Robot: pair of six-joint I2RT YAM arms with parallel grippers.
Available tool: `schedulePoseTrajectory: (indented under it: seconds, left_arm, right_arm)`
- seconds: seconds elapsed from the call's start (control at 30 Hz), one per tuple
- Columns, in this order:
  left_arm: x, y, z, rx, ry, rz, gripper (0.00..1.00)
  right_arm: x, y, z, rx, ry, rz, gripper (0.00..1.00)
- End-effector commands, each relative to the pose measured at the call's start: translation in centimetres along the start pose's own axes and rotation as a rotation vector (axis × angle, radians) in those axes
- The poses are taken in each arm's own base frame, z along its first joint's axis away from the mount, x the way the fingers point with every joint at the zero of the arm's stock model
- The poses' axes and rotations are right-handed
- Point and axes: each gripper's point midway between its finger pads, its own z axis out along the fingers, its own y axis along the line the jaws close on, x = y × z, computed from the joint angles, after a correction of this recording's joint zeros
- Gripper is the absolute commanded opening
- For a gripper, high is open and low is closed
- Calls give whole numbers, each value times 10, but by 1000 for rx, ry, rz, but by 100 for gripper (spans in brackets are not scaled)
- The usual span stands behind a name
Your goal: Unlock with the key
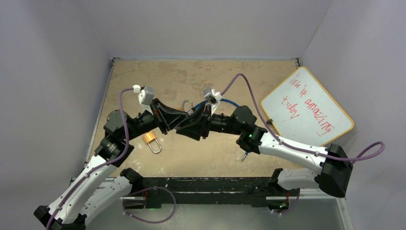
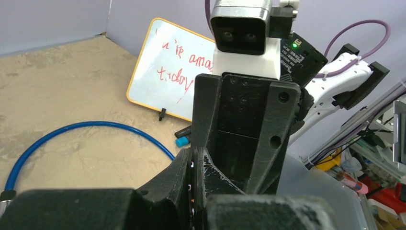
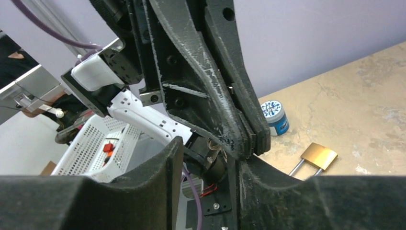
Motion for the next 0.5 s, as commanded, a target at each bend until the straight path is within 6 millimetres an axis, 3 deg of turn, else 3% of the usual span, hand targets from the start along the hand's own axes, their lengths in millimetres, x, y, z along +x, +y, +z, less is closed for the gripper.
schedulePoseTrajectory:
  seconds: [0.0,0.27,0.4,0.47]
  left_arm:
    - [-18,-6,1,-1,-50,-22,0]
    - [-18,-4,2,-12,-63,-48,0]
    - [-15,1,3,-27,-58,-60,0]
    - [-13,5,4,-49,-56,-73,2]
  right_arm:
    - [-32,20,9,-72,-87,-34,36]
    - [-29,14,13,-55,-85,40,18]
    - [-30,13,12,-49,-111,93,0]
    - [-31,10,10,-31,-137,134,0]
